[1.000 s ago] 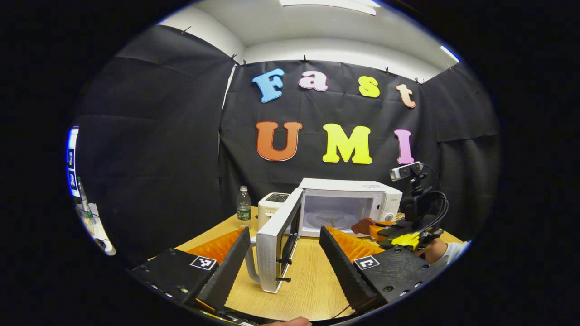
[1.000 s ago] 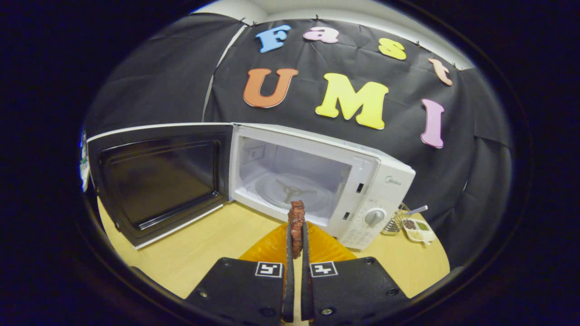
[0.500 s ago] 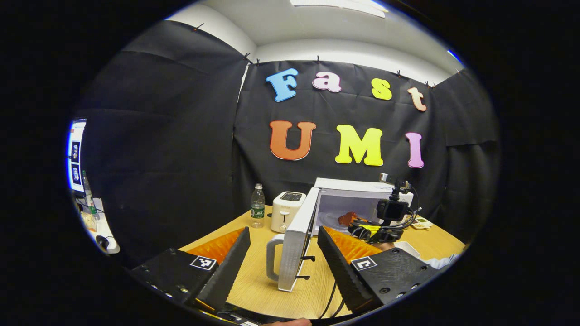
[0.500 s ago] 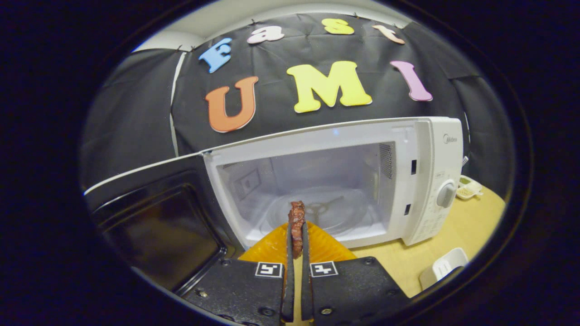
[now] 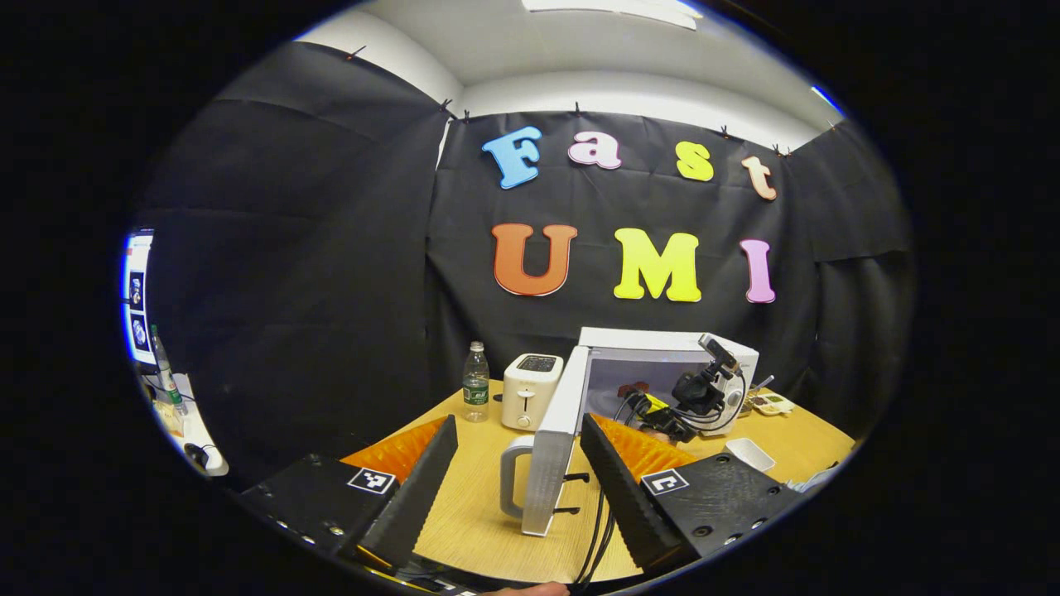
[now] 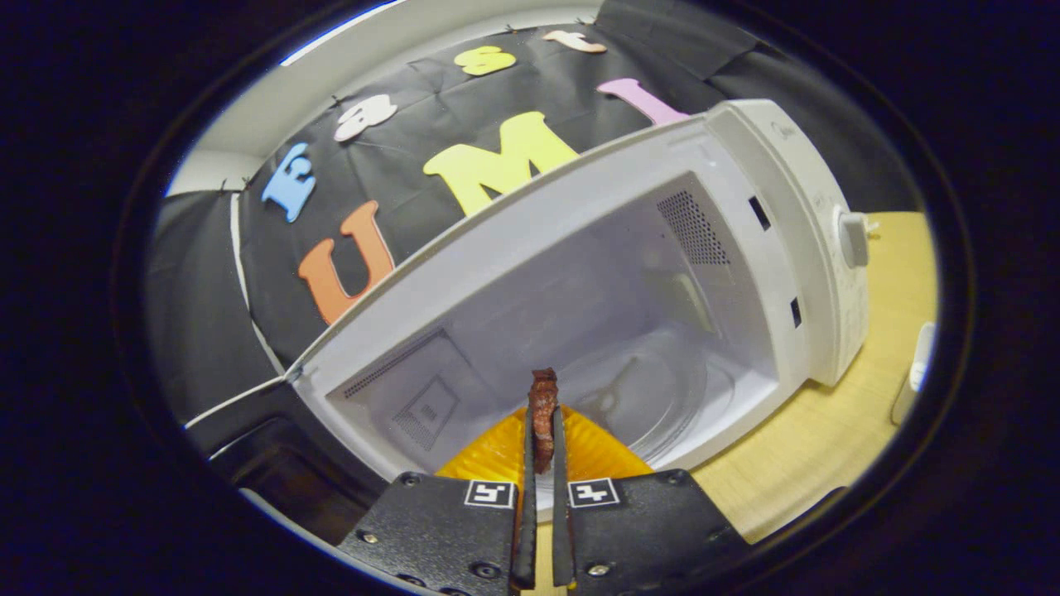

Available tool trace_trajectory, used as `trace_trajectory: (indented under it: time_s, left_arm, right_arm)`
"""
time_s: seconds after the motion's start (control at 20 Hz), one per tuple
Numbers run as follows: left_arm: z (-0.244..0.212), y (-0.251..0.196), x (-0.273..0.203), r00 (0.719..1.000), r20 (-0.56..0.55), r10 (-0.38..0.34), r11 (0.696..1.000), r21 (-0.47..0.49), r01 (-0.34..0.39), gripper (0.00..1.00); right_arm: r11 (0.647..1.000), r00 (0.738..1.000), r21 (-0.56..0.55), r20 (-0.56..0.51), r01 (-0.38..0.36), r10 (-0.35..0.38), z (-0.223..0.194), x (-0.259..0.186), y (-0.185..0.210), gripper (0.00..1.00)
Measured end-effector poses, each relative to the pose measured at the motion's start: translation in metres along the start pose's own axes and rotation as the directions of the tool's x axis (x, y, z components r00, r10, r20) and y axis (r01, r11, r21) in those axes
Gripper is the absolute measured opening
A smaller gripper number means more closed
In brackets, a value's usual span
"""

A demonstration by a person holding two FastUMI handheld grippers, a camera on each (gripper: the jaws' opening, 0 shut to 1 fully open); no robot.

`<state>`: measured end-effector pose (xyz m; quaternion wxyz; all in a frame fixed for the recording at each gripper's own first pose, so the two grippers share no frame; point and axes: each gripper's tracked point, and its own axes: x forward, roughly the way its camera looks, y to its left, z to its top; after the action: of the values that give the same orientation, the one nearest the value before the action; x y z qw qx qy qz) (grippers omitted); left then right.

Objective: Open the microwave oven with the left hand, put the food in, and close the microwave oven.

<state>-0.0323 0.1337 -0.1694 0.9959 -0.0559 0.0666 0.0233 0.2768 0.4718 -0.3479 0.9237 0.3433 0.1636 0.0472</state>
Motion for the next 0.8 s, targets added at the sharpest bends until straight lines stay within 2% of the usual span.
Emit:
trace_trajectory:
  time_s: [0.1,0.15,0.3,0.35,0.4,0.55,0.65,0.8]
  left_arm:
    - [-0.006,0.002,0.003,1.000,-0.019,0.010,1.000,-0.002,-0.010,0.92]
    - [-0.006,0.001,0.003,1.000,-0.022,0.010,1.000,-0.005,-0.010,0.92]
    - [-0.010,0.000,0.004,1.000,-0.029,0.010,1.000,-0.010,-0.010,0.92]
    - [-0.010,0.002,0.003,0.999,-0.032,0.013,1.000,-0.010,-0.014,0.92]
    - [-0.009,0.002,0.002,0.999,-0.032,0.014,1.000,-0.010,-0.014,0.92]
    - [-0.007,-0.002,0.001,1.000,-0.027,0.015,1.000,-0.013,-0.015,0.92]
    - [-0.008,-0.004,0.000,1.000,-0.024,0.016,1.000,-0.002,-0.016,0.92]
    - [-0.011,-0.004,0.000,0.999,-0.030,0.026,1.000,0.009,-0.026,0.92]
  right_arm:
    - [0.993,0.998,0.094,-0.031,0.066,-0.063,-0.003,0.012,-0.015,0.11]
    - [0.989,0.997,0.130,-0.031,0.070,-0.067,-0.001,0.017,-0.013,0.12]
    - [0.985,0.995,0.144,-0.044,0.098,-0.093,0.004,0.026,-0.013,0.14]
    - [0.984,0.995,0.147,-0.039,0.096,-0.091,0.007,0.027,-0.011,0.12]
    - [0.985,0.996,0.147,-0.030,0.089,-0.086,0.011,0.027,-0.009,0.24]
    - [0.978,0.988,0.153,0.042,0.140,-0.148,0.025,0.018,-0.019,1.00]
    - [0.983,0.983,0.090,0.067,0.162,-0.168,0.028,0.015,-0.021,0.99]
    - [0.993,0.992,0.002,0.051,0.115,-0.115,0.030,0.009,-0.006,1.00]
